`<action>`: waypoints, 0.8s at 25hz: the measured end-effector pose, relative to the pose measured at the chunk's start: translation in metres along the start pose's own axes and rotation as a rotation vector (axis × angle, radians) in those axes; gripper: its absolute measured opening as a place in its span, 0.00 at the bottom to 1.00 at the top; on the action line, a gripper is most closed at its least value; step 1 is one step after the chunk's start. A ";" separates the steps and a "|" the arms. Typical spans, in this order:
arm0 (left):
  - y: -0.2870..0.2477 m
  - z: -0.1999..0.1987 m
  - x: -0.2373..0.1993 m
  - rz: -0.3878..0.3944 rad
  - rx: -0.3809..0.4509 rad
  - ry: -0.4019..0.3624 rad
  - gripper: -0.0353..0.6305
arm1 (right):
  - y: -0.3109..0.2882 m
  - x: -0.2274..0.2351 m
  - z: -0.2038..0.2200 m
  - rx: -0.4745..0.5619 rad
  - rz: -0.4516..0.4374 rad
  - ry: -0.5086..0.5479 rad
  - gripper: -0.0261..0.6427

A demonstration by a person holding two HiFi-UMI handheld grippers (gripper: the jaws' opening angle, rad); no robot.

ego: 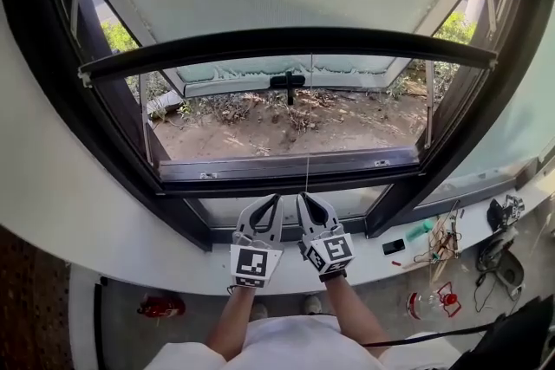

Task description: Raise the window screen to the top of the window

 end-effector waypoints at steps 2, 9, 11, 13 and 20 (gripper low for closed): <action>-0.001 -0.004 0.000 0.001 0.009 -0.004 0.06 | 0.001 0.001 -0.009 0.024 -0.007 -0.005 0.04; -0.005 -0.012 0.005 0.011 0.029 -0.010 0.06 | 0.012 0.004 -0.026 0.047 0.010 0.009 0.04; -0.007 -0.014 0.006 0.018 0.031 -0.011 0.06 | 0.012 0.002 -0.032 0.050 0.009 0.023 0.04; -0.008 -0.018 0.006 0.022 0.042 -0.015 0.06 | 0.010 0.001 -0.036 0.054 0.006 0.034 0.04; -0.009 -0.025 0.009 0.022 0.062 -0.027 0.06 | 0.018 0.006 -0.040 0.068 0.026 0.043 0.04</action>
Point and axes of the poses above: the fingertips, and each gripper's own axes: y backward along the fingers, x to its right, z out of its underside, the point moved 9 cm from there along y, backward along the fingers, and after that the axes turned 12 degrees about -x, right-handed, at the moved point
